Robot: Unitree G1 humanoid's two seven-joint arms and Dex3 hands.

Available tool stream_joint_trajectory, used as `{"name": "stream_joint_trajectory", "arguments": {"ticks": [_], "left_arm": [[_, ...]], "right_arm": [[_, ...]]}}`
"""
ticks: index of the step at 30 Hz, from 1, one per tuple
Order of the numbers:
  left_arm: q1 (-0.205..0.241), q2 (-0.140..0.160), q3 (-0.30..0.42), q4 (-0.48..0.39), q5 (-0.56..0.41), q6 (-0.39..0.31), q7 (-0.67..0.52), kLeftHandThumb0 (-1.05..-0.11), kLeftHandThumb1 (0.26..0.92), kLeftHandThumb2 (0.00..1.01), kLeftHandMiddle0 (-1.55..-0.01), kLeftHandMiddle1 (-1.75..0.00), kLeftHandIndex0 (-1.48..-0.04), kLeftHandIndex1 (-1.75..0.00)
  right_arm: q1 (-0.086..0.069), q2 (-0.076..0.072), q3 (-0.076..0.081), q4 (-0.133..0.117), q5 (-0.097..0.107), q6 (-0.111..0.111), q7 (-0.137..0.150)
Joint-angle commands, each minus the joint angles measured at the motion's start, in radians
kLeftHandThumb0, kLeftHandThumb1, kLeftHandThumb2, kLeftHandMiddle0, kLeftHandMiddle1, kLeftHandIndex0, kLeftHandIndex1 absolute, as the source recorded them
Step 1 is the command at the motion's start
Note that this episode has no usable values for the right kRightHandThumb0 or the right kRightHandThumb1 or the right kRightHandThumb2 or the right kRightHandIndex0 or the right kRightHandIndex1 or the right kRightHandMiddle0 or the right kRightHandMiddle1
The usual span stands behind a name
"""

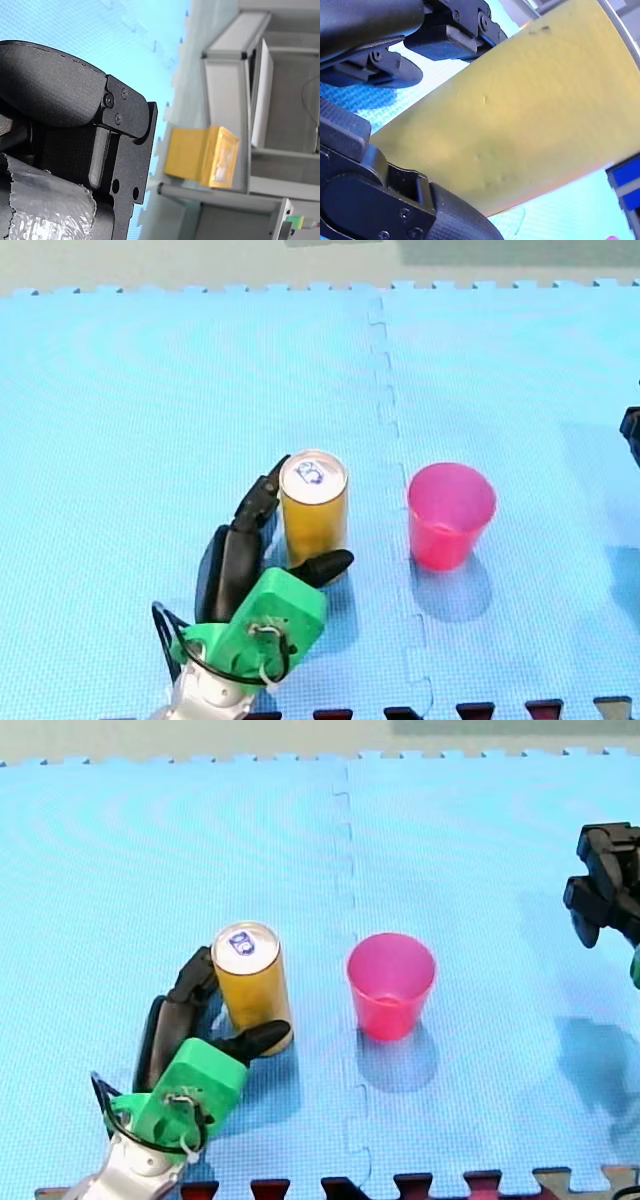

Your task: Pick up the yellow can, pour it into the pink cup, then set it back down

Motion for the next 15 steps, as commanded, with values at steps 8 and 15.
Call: {"name": "stream_joint_trajectory", "arguments": {"ticks": [8,15], "left_arm": [[-0.008,0.029,-0.034,0.009,0.025,-0.010,-0.002,-1.048,0.891,0.02,-0.28,0.00,-0.20,0.00],[-0.002,0.033,-0.027,0.010,-0.015,-0.033,-0.079,-1.048,0.901,0.02,-0.25,0.00,-0.19,0.00]], "right_arm": [[-0.003,-0.002,0.000,-0.003,0.001,0.002,-0.003],[-0.003,-0.004,0.001,-0.002,-0.001,0.001,-0.002]]}}
